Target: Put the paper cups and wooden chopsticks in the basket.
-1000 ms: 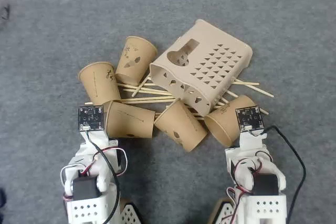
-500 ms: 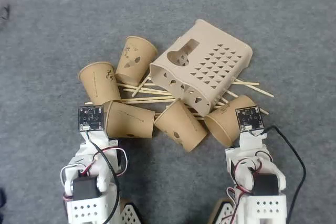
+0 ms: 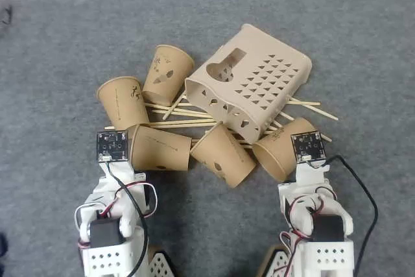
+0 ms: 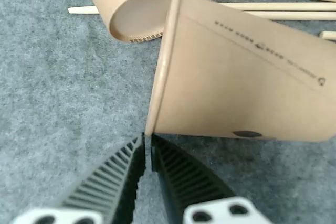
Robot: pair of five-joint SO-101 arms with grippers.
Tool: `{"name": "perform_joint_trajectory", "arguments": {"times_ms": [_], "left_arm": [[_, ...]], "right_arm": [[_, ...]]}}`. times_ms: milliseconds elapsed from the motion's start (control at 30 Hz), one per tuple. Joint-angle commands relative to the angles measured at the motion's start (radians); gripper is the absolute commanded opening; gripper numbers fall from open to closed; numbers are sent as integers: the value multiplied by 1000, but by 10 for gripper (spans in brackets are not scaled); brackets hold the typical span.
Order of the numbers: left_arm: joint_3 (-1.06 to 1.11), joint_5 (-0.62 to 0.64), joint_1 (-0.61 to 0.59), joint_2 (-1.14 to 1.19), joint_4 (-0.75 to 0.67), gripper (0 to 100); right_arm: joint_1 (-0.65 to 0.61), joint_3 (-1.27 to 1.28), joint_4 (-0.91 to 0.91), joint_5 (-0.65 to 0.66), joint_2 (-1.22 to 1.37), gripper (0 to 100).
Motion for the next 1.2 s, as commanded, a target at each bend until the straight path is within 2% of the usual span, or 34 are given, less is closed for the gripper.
{"name": "perform_joint_trajectory", "arguments": {"times_ms": [0,967,1167], "left_arm": [[-7,8,5,-15,-21,13],[-10,5,6,-17,-52,14],[-16,3,-17,-17,-273,15]], "right_arm": [[-8,18,-19,-2,-12,8],[-12,18,-19,-3,-12,8],[-7,18,-19,-5,-12,8]]}}
